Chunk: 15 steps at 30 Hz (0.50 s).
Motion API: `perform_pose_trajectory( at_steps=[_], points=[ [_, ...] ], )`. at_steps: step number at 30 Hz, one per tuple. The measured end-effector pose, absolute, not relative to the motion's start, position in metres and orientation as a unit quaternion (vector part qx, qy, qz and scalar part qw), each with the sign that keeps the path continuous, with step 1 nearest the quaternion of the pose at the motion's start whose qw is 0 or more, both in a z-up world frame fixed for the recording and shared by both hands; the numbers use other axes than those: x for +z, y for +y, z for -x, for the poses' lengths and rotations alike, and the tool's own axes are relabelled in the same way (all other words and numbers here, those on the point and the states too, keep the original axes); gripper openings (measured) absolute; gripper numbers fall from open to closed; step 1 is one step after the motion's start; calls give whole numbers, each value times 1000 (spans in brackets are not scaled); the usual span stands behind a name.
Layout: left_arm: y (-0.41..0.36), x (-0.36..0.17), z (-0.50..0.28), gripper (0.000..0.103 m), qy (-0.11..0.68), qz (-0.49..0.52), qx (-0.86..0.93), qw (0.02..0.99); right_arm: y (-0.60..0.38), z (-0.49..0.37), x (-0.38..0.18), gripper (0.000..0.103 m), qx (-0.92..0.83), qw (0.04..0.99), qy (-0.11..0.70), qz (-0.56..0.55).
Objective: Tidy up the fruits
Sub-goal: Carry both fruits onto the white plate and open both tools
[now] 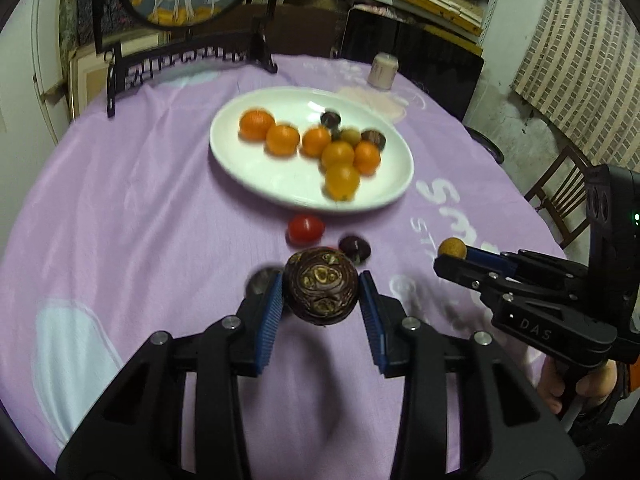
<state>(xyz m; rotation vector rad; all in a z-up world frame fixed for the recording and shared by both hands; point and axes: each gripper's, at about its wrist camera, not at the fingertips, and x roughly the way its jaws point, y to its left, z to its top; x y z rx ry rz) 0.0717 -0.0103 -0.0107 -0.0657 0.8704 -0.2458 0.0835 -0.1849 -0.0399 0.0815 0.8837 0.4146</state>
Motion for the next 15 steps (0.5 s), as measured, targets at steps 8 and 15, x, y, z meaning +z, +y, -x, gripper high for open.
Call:
perform_pose_trajectory(
  at_steps=[8,15],
  points=[
    [-6,3,-165,39,416,28,-77,906,-176,-148,-17,25,181,892,414,-2],
    [-9,-7,-244,39,435,56,-53,897,-176,-234,-21,24,133,899,417,3]
  ],
)
